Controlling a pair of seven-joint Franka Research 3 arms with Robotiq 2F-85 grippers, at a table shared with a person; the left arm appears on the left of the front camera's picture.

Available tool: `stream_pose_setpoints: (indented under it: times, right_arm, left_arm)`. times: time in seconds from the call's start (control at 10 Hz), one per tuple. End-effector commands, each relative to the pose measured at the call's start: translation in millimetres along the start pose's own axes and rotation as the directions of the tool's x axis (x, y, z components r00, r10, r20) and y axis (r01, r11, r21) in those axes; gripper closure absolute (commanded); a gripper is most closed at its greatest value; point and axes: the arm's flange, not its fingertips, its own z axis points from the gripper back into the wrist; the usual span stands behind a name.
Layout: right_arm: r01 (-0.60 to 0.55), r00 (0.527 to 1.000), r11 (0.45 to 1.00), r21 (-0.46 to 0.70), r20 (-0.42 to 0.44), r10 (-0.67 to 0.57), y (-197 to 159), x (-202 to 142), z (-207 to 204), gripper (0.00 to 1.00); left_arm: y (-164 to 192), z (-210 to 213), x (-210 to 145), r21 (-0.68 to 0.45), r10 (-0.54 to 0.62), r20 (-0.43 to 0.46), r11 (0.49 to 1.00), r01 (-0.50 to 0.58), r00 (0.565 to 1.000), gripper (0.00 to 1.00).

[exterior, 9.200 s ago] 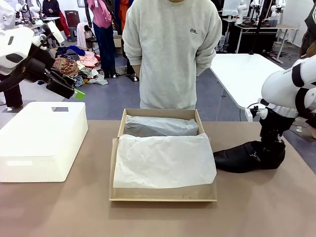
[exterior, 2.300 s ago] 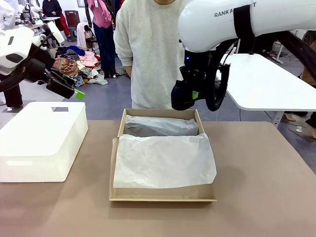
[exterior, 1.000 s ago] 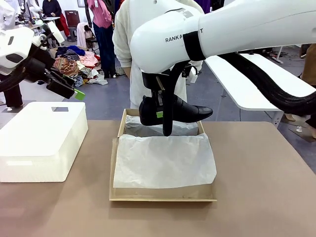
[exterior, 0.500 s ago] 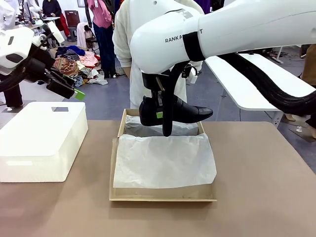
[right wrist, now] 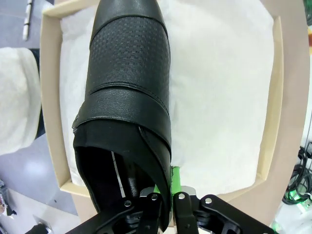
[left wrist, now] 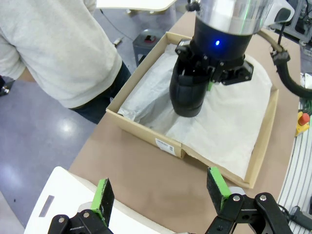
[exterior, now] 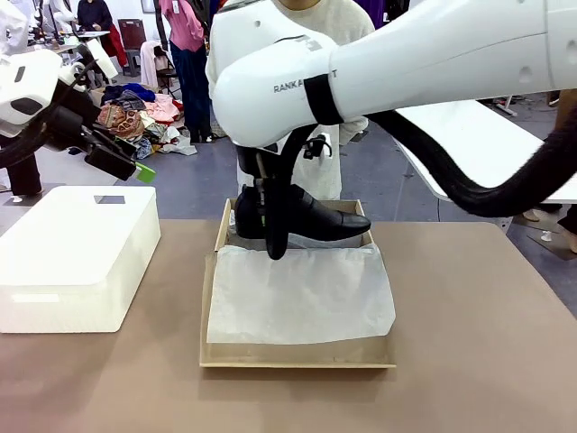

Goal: Pack the shoes into the box.
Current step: Place the other shoe of the Shoes into the Shoes Box.

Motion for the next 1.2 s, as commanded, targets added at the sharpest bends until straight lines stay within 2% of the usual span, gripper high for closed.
stream_pose_setpoints:
  times: [0.0, 0.4, 1.1]
  right_arm:
    - [0.029, 1.000, 0.999, 0.027, -0.007, -0.029, 10.4, -22.2, 4.5, 1.00]
    - [-0.004, 1.000, 1.000, 0.021, -0.001, 0.004, 22.3, -26.6, -7.3, 1.00]
    - [0.037, 0.999, 0.999, -0.030, 0.000, -0.037, 21.3, -15.5, -32.5, 1.00]
  left_arm:
    - [0.4, -0.2, -2.1, -0.013, -0.007, 0.015, 1.000, 0.007, 1.000, 0.00]
    - [0.4, -0.2, -2.1, -0.013, -0.007, 0.015, 1.000, 0.007, 1.000, 0.00]
    - [0.4, -0.2, -2.1, -0.013, -0.007, 0.015, 1.000, 0.007, 1.000, 0.00]
